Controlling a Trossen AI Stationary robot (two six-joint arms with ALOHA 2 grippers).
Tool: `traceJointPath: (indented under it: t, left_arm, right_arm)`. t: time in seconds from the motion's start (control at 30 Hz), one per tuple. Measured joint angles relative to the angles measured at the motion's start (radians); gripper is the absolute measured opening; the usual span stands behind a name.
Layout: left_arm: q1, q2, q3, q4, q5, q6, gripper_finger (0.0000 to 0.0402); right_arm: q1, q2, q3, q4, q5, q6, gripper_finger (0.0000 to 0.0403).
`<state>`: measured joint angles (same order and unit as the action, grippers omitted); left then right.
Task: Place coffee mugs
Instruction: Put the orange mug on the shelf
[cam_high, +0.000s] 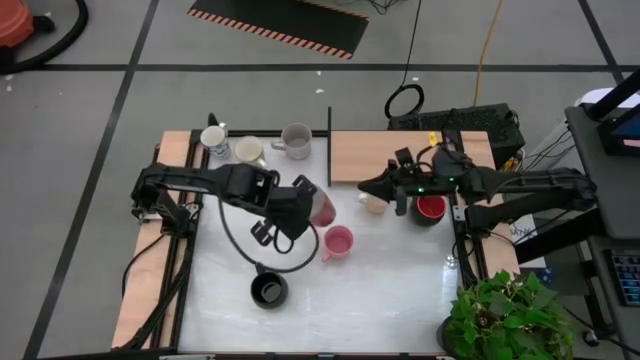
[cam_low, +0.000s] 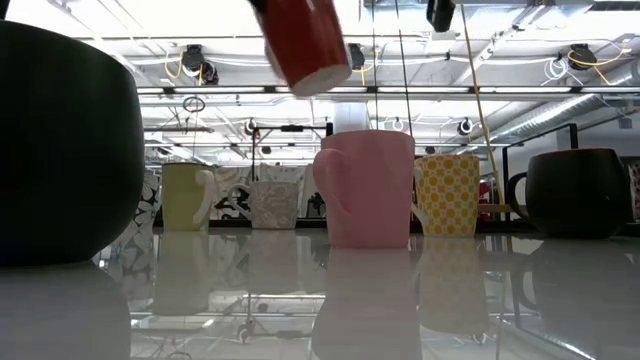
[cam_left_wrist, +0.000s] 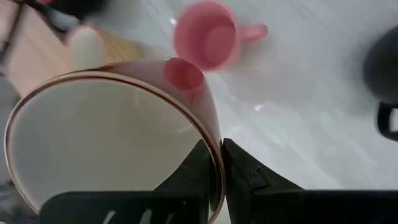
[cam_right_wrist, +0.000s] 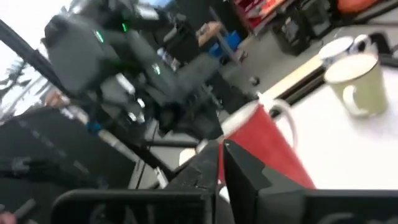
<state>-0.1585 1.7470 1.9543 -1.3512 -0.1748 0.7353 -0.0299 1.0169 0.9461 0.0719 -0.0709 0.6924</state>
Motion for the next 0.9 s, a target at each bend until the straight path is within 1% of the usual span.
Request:
traceJointPath:
  t: [0.13,0.3,0.47,0.63,0.73,0.83,0.9]
  left_arm:
    - [-0.01,0.0,0.052,-0.009,-0.005,0.06,0.0023]
    - [-0.035,-0.001,0.136,-0.008,-0.005,0.15,0.0023]
    - [-0.06,-0.001,0.183,-0.008,-0.02,0.271,0.0023]
    - [-0.069,-0.001,0.185,-0.012,-0.018,0.319,0.0023]
    - [-0.068,-0.001,0.185,-0.005,-0.029,0.338,0.0023]
    - [-0.065,-0.001,0.185,0.018,-0.071,0.344,0.0023]
    - [-0.063,-0.001,0.184,0.018,-0.07,0.345,0.0023]
  right_arm:
    - [-0.002,0.03,0.046,-0.009,-0.09,-0.006,0.0069]
    - [-0.003,0.06,0.102,-0.104,-0.165,-0.049,0.0139]
    - [-0.003,0.072,0.115,-0.127,-0.167,-0.163,0.0219]
    - [-0.003,0.075,0.115,-0.13,-0.168,-0.228,0.0298]
    - [-0.003,0.091,0.115,-0.135,-0.182,-0.237,0.0323]
    - [0.001,0.125,0.115,-0.137,-0.202,-0.236,0.033]
    - [0.012,0.152,0.115,-0.134,-0.212,-0.246,0.0331]
